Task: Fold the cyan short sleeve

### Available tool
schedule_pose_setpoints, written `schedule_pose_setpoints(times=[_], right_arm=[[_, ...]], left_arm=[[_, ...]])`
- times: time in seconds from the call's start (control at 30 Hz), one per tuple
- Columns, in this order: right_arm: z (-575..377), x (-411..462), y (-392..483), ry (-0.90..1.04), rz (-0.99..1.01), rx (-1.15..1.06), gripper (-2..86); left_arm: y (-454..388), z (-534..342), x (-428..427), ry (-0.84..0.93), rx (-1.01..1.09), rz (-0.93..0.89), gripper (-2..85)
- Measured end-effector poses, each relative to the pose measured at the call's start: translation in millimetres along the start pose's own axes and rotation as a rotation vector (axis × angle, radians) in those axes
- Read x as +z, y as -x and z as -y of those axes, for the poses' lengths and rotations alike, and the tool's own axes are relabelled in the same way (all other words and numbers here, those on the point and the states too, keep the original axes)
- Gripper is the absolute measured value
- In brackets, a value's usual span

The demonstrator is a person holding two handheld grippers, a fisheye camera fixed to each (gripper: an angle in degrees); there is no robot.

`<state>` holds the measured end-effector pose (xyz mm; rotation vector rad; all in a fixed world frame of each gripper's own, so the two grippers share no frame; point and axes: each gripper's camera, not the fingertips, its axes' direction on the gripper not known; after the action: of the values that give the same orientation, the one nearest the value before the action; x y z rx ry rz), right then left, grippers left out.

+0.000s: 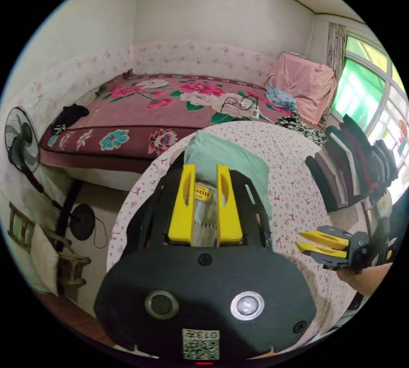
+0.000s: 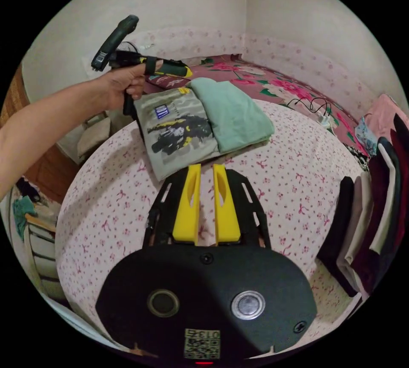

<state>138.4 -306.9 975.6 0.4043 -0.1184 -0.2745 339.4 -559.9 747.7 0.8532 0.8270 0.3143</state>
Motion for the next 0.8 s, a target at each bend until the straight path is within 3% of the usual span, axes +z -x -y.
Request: schedule_pose_setpoints(times=[0.3,0.43,0.6,0.67,0.8], right_arm=[[33.6,52.8,2.8,0.105,0.017,-0.025,3.3],[33.9,27.1,8.8,0.087,-0.062,-0.008,1.5],[5.4,-95.0,9.1,-0.192,-0.08,-0.004,0.9],[-16.4,-143.5,14.6,-0.269,-0.064,-0.018,0.8],[-92.9,-256.4,34.7,-0.41,0.016,-0.111,0.8]], left_arm=[[36.6,-13.6,3.2,0.004,-0.026,-0.053,4.7],[27.7,-6.2,-35.4,-0.029,0.012,-0.02,1.6],[-23.1,-11.4,-134.3,-0.229,0.146,-0.04,0.8],[-51.4,-30.0,-193.5,-0.335,0.2,-0.154,0.7],[-100.1,-83.8,-279.8,-0.385,0.337,-0.271,0.6]])
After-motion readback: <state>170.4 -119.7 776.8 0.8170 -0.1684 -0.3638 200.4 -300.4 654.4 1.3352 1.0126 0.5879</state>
